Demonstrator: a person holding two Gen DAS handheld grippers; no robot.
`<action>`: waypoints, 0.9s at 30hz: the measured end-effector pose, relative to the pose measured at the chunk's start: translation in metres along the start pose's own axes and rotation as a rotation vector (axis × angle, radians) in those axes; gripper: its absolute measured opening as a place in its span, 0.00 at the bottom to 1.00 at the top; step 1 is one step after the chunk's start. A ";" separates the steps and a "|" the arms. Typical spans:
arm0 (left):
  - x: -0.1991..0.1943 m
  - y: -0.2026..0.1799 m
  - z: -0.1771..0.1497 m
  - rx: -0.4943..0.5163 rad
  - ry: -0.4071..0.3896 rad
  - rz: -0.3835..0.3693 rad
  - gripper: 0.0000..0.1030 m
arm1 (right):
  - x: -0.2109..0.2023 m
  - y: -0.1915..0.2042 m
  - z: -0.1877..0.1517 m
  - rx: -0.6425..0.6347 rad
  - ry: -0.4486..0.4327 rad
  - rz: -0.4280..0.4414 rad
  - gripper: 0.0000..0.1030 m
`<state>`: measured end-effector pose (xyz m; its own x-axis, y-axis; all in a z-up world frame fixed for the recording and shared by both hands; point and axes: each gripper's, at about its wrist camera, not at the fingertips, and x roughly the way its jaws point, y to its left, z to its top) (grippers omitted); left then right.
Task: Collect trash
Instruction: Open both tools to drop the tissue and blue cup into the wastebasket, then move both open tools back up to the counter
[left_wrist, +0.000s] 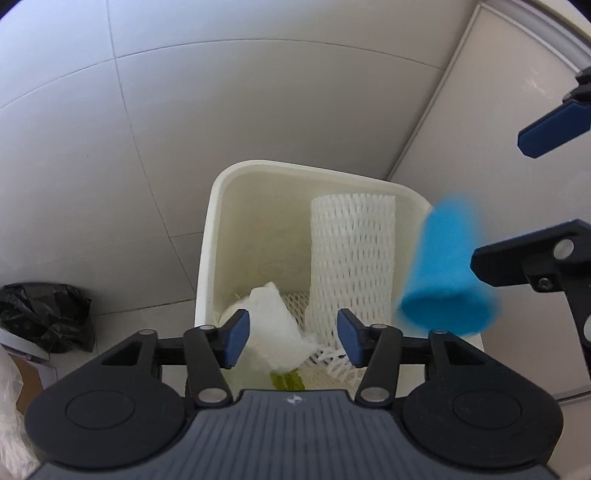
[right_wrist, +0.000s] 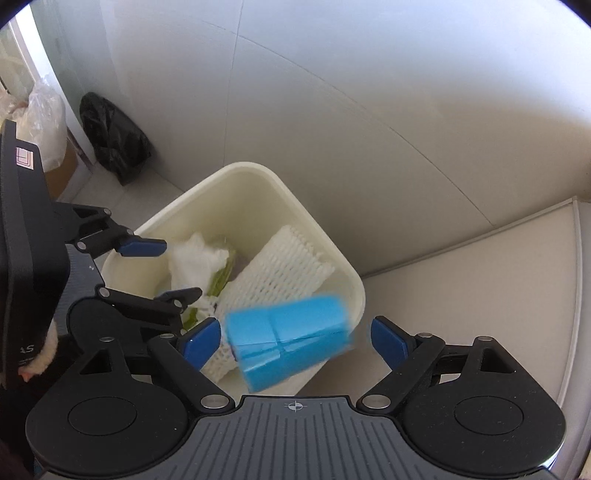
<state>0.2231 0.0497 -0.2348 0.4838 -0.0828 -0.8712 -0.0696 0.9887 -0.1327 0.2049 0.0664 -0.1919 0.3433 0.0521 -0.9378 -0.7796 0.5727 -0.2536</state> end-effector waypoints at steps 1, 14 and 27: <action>0.000 0.000 0.000 0.004 -0.001 -0.002 0.51 | 0.000 -0.001 0.000 0.003 0.002 0.003 0.90; -0.009 -0.004 0.000 0.034 -0.013 -0.009 0.61 | -0.001 -0.002 0.001 0.009 0.005 -0.001 0.91; -0.023 -0.001 0.001 -0.023 -0.039 -0.005 0.71 | -0.003 -0.003 0.001 0.025 -0.011 -0.005 0.91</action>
<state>0.2131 0.0508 -0.2144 0.5177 -0.0823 -0.8516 -0.0868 0.9852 -0.1480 0.2065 0.0658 -0.1878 0.3528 0.0586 -0.9339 -0.7649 0.5928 -0.2518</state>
